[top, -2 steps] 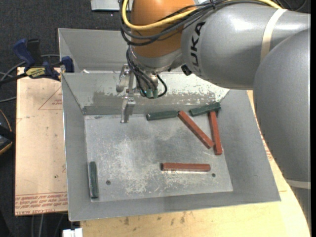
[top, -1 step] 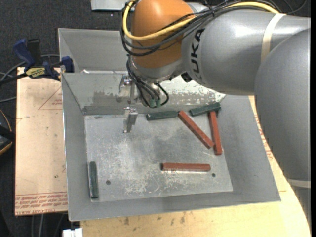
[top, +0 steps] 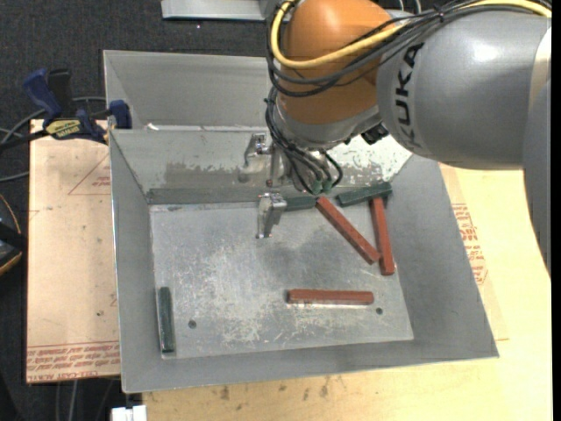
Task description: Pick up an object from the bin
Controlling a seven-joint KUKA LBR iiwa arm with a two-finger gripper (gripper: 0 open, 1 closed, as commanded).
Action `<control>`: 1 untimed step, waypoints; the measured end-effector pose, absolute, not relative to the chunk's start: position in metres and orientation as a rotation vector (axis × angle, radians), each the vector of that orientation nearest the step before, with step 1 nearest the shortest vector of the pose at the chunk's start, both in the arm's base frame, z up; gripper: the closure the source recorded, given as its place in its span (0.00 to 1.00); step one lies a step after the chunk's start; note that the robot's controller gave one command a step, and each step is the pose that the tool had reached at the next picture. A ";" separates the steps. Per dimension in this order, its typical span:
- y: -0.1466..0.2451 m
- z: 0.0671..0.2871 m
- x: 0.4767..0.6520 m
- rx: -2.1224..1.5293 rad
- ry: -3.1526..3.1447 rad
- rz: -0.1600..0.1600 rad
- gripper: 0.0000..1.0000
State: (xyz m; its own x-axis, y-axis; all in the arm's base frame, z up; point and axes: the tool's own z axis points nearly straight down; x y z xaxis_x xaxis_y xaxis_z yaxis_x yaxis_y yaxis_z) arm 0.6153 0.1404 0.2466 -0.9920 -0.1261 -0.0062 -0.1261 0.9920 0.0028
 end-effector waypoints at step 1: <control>0.124 0.243 0.608 -0.209 3.129 0.003 0.00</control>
Offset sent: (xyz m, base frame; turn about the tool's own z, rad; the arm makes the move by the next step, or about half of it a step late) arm 0.0372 -0.0422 -0.0120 0.0625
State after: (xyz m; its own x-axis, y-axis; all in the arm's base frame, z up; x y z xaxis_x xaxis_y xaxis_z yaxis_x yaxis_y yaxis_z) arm 0.6084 0.1239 0.2428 -0.9911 -0.1332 -0.0059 -0.1332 0.9911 0.0014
